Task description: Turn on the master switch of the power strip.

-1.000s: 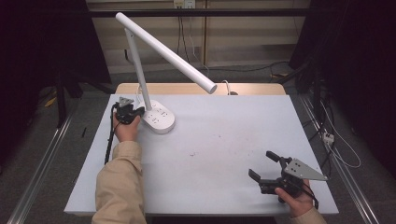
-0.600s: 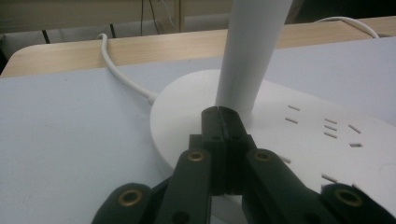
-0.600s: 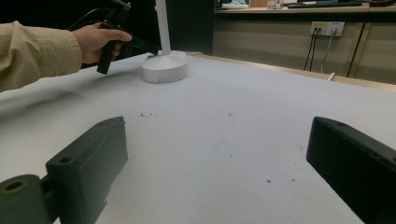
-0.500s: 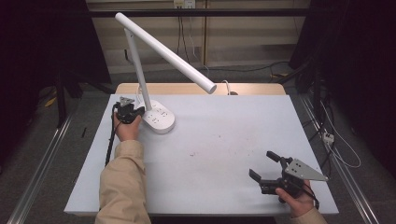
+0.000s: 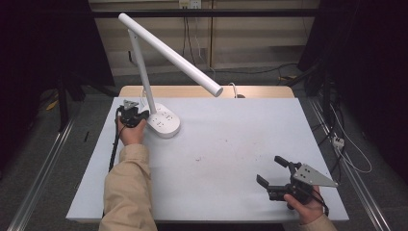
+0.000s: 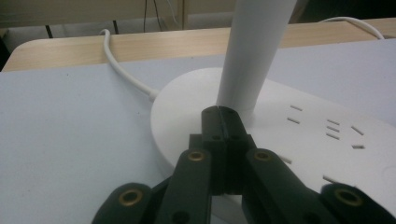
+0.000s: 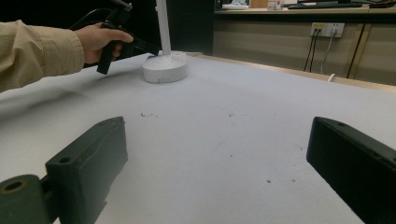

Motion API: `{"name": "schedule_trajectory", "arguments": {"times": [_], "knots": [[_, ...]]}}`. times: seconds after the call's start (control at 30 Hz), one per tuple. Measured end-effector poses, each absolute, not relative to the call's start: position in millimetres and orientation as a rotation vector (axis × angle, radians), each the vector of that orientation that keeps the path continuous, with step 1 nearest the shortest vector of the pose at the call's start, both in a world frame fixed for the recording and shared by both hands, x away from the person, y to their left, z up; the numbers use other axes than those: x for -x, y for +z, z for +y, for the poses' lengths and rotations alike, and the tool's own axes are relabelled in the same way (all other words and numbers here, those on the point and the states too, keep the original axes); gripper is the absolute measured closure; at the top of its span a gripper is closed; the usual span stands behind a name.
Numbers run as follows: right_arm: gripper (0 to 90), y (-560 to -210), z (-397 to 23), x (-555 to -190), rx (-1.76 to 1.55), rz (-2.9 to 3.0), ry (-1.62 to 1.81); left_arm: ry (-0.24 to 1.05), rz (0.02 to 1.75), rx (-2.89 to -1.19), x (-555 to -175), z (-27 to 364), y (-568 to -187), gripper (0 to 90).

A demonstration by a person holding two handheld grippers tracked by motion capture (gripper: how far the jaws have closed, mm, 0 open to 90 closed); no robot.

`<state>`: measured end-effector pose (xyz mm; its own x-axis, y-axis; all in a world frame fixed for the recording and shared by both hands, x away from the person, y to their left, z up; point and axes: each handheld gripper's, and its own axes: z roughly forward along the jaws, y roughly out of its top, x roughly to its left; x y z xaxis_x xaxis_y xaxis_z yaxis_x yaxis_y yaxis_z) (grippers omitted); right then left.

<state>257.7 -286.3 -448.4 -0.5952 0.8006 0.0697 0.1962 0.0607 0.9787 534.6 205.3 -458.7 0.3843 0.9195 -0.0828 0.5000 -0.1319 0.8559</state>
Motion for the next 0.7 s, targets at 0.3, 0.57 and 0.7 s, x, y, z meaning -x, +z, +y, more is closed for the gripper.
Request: {"name": "schedule_trajectory", "arguments": {"times": [0.3, 0.57, 0.7], "knots": [[4.7, -447.9, -286.7, -256.8, -0.993, 1.836, 1.569, 0.600, 1.263, -1.764, -534.9, 204.1, -458.5, 90.0], [4.7, -447.8, -286.7, -256.8, -0.991, 1.837, 1.570, 0.588, 1.272, -1.764, -534.6, 204.1, -458.9, 90.0], [4.7, -447.8, -286.6, -257.0, -0.987, 1.840, 1.573, 0.592, 1.270, -1.767, -534.6, 204.2, -458.9, 90.0]]}}
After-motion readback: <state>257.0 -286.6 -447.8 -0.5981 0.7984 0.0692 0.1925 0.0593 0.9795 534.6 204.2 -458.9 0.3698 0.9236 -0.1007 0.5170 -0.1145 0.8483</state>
